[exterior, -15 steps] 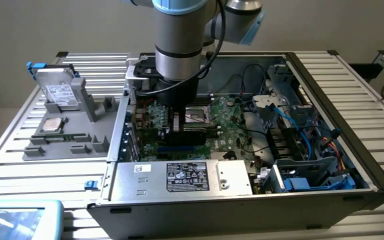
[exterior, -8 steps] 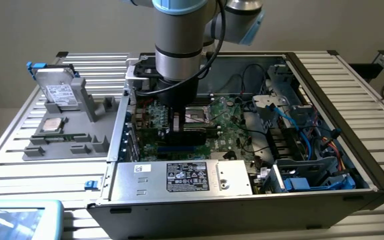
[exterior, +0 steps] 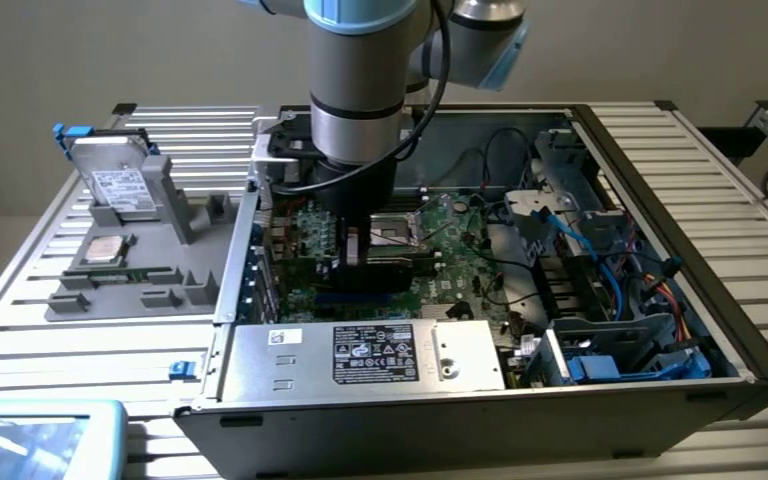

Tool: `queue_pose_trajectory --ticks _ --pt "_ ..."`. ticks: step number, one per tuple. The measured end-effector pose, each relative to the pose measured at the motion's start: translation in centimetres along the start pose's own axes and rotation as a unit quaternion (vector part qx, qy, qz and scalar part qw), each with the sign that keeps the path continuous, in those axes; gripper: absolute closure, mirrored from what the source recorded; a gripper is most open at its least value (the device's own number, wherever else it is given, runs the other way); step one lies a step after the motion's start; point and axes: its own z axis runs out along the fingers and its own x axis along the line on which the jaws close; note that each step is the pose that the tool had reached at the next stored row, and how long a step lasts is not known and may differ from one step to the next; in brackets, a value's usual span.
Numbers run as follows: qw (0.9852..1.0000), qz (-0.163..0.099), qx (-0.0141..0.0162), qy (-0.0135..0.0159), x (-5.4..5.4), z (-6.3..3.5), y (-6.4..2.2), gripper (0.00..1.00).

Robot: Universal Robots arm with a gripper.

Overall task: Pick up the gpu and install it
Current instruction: 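Insert the gpu into the slot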

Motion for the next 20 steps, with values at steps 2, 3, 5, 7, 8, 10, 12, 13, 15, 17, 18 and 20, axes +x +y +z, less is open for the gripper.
queue_pose_trajectory --ticks 2,3,5,7,8,10,12,13,15,17,18,20 --pt "1.0000 0.000 0.0001 -0.0001 -0.01 0.03 0.02 0.72" --pt "1.0000 0.000 0.0001 -0.0001 -0.02 0.04 0.04 0.72" --pt "1.0000 0.000 0.0001 -0.0001 -0.03 0.04 0.06 0.72" --pt "1.0000 0.000 0.0000 -0.0001 -0.04 0.06 0.06 0.72" --pt "1.0000 0.000 0.0000 0.0000 -0.04 0.06 0.07 0.72" --pt "1.0000 0.000 0.0000 -0.0001 -0.04 0.06 0.07 0.72" --pt "1.0000 0.000 0.0001 -0.0001 -0.04 0.06 0.07 0.72" --pt "1.0000 0.000 0.0001 -0.0001 -0.04 0.06 0.07 0.72" --pt "1.0000 0.000 0.0001 -0.0002 -0.04 0.11 0.07 0.72" --pt "1.0000 0.000 0.0000 -0.0001 -0.04 0.12 0.07 0.72" --pt "1.0000 0.000 0.0000 -0.0001 -0.04 0.12 0.07 0.72" --pt "1.0000 0.000 0.0001 -0.0001 -0.04 0.13 0.07 0.72"
